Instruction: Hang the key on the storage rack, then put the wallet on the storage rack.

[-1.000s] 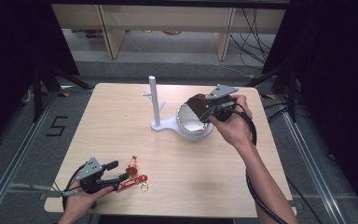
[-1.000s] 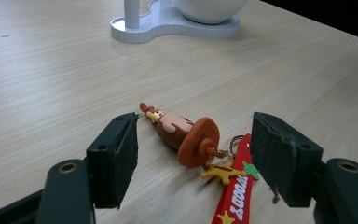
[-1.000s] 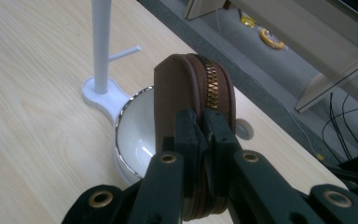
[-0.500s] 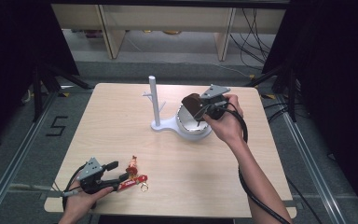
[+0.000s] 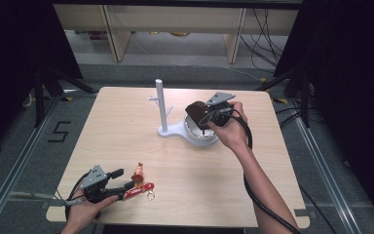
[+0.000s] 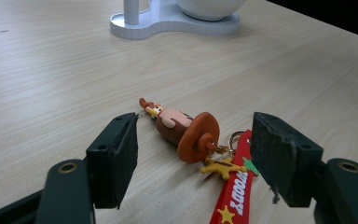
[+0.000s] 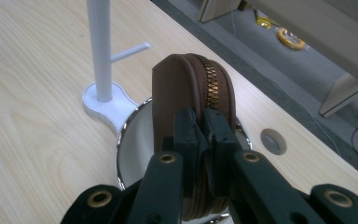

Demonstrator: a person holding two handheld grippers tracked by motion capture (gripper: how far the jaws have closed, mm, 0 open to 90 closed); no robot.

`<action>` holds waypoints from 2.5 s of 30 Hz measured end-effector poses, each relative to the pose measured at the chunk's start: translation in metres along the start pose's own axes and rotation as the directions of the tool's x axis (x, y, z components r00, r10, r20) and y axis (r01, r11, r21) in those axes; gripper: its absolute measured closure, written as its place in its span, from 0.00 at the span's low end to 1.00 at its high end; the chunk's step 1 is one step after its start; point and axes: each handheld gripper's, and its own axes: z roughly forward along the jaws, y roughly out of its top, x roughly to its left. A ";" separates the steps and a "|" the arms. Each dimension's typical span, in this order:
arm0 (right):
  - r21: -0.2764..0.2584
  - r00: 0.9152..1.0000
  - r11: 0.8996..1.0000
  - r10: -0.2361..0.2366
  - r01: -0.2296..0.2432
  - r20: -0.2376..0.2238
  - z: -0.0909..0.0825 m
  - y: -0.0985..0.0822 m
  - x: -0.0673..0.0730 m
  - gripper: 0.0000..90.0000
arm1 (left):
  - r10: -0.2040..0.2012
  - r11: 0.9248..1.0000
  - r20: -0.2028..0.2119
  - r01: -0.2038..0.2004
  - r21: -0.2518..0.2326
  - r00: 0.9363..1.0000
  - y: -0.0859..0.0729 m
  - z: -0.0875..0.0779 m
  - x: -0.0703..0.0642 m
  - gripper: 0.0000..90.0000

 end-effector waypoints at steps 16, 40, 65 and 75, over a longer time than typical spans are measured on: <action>0.007 0.999 0.999 0.045 -0.045 -0.007 0.014 -0.018 -0.008 0.92 | 0.002 1.000 0.001 -0.002 0.005 1.000 -0.001 0.002 -0.002 0.35; 0.002 0.992 0.992 0.130 -0.130 -0.006 -0.016 -0.040 -0.009 0.54 | 0.009 1.000 0.019 -0.009 -0.014 1.000 0.002 0.002 -0.004 0.34; 0.050 0.937 0.936 0.350 -0.349 -0.021 -0.044 -0.118 0.009 0.64 | 0.083 0.996 0.041 -0.082 -0.025 0.996 0.029 -0.004 -0.009 0.48; 0.057 0.930 0.930 0.366 -0.363 -0.037 -0.039 -0.137 0.005 0.69 | 0.173 0.977 0.156 -0.189 0.095 0.972 0.039 0.009 -0.026 0.61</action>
